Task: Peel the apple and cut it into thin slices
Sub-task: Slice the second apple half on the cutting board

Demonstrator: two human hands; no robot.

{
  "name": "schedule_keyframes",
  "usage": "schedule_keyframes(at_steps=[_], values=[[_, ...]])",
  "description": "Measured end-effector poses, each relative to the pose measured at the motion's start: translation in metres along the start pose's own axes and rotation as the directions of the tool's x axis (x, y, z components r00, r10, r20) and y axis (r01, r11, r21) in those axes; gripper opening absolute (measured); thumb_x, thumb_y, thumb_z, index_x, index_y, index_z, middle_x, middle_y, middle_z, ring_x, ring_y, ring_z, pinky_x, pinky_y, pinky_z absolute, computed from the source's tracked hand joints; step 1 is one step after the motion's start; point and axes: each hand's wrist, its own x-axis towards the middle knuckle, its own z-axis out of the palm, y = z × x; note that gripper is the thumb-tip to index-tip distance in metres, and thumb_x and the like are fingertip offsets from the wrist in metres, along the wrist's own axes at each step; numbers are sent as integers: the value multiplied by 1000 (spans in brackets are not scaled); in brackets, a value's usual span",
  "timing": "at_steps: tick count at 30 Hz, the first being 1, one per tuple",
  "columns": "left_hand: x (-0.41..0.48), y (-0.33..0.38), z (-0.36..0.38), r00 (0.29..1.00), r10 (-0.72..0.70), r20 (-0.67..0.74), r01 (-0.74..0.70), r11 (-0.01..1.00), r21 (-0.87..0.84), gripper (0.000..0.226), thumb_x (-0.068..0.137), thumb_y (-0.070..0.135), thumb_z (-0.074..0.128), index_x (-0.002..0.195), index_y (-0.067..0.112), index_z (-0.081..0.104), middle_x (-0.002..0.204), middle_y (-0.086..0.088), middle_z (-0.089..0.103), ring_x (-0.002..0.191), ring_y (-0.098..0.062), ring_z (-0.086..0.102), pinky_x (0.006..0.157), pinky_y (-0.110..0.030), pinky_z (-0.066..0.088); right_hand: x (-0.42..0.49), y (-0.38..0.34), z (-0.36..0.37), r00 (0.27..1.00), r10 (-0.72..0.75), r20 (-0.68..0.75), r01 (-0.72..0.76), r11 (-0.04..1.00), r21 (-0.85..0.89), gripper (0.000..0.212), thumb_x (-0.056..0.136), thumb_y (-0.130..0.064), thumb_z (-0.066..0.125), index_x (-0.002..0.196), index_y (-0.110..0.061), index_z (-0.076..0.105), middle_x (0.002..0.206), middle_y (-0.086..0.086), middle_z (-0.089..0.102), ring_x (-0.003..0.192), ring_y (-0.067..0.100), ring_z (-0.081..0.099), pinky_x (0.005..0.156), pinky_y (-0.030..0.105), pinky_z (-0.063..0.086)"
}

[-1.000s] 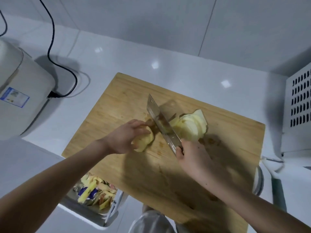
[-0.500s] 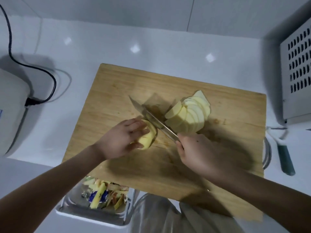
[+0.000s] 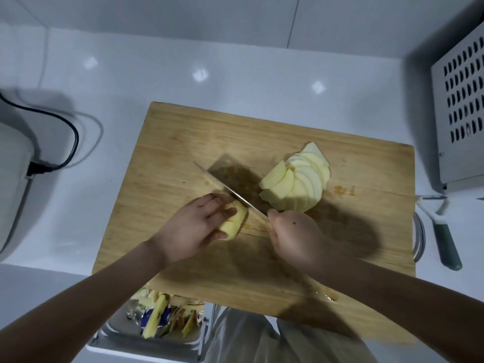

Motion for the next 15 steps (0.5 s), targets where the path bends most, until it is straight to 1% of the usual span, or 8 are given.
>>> schedule_keyframes(at_steps=[2,3,4,6,8,11,15], values=[[1,0,-2,1000,1,1,-1,1000,14,50,85,40,47,122,9,59,129,-15,57,119,-31,52,93,-43,51,5,2,5,1000,2,-7,-1,1000,12,9,95,-10,38,87,-14,40,58,-5,31,56,19,43,43,26,26],[2,0,-3,1000,6,5,-6,1000,18,49,85,39,49,122,9,60,128,-15,58,118,-31,53,92,-43,52,4,2,5,1000,0,-13,0,1000,9,9,96,-11,37,89,-13,43,58,-6,31,55,19,42,43,25,25],[3,0,-4,1000,11,8,-11,1000,21,48,84,37,54,121,8,61,127,-16,58,117,-32,53,90,-43,53,1,3,4,1000,-5,-20,5,1000,2,10,96,-12,37,94,-12,47,58,-6,31,52,16,39,42,24,23],[4,0,-6,1000,20,8,-20,1000,19,50,78,32,68,120,6,62,125,-17,59,116,-33,54,88,-44,54,-8,2,1,999,-16,-34,16,1000,-16,13,97,-13,37,103,-13,49,59,-8,30,47,8,30,41,23,18],[5,1,-8,999,26,23,-26,1000,9,57,72,27,78,121,5,61,127,-16,58,119,-33,52,90,-43,53,-18,2,-3,999,-26,-43,25,999,-24,13,96,-13,39,105,-15,49,59,-9,31,47,5,28,41,22,16],[5,1,-10,998,22,52,-23,1000,21,61,71,28,79,124,5,59,130,-14,56,123,-33,49,91,-44,52,-25,1,-6,999,-34,-27,33,999,-29,14,94,-8,40,102,-16,49,58,-9,30,46,7,27,42,24,15],[5,2,-10,997,10,76,-12,1000,27,59,74,29,75,126,6,58,133,-13,55,126,-32,47,92,-44,52,-24,1,-7,999,-44,-6,44,999,-25,15,93,-7,41,104,-15,48,58,-8,29,47,7,27,42,24,16]])
